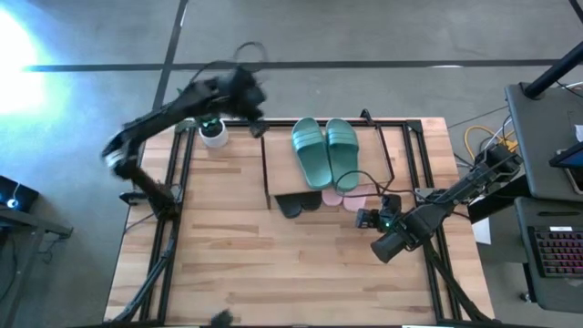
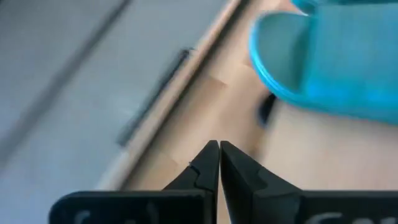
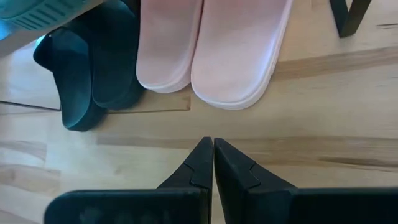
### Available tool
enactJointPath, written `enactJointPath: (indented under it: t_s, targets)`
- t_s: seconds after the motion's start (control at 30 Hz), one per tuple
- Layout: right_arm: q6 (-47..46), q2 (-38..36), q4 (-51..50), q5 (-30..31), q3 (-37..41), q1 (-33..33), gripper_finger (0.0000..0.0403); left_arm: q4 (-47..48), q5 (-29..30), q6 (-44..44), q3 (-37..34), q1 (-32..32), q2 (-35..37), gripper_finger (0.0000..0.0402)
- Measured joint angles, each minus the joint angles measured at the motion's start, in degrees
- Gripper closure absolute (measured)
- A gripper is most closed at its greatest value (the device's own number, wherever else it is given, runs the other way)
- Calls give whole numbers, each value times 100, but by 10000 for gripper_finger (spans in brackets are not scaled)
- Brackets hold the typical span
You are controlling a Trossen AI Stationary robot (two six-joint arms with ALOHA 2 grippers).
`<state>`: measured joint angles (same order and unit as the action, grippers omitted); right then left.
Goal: Pick and place slides into the shelf
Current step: Adjust the shelf, then adjust the black slippers under the shelf
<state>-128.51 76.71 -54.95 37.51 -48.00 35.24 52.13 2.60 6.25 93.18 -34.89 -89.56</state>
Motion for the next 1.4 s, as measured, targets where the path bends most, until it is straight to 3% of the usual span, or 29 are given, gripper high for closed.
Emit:
enactJointPath:
  t_s: [0.13,0.27,0.4,0.53,0.67,0.8,1.07,1.4]
  targets:
    - [37,0,2,1,14,0,394,-570,-233,-1089,-2461,216,1405,402]
    - [124,0,-1,1,23,0,394,-2366,-739,-2118,-4878,573,2670,402]
    - [118,0,-2,-4,25,0,394,-4058,-817,-3138,-6310,675,3428,402]
    - [103,-2,10,-47,27,0,394,-5116,-984,-3840,-7182,678,3405,402]
    - [99,-12,23,-161,27,-2,394,-6390,-1080,-4423,-7717,682,2897,402]
    - [49,-13,29,-240,34,-2,394,-7525,-1140,-4636,-7809,683,2181,402]
    - [-9,-13,2,-299,42,-2,394,-7845,-1294,-4445,-7250,863,722,402]
    - [-9,-13,-11,-327,42,-2,394,-8169,-1230,-4166,-6625,914,-161,402]
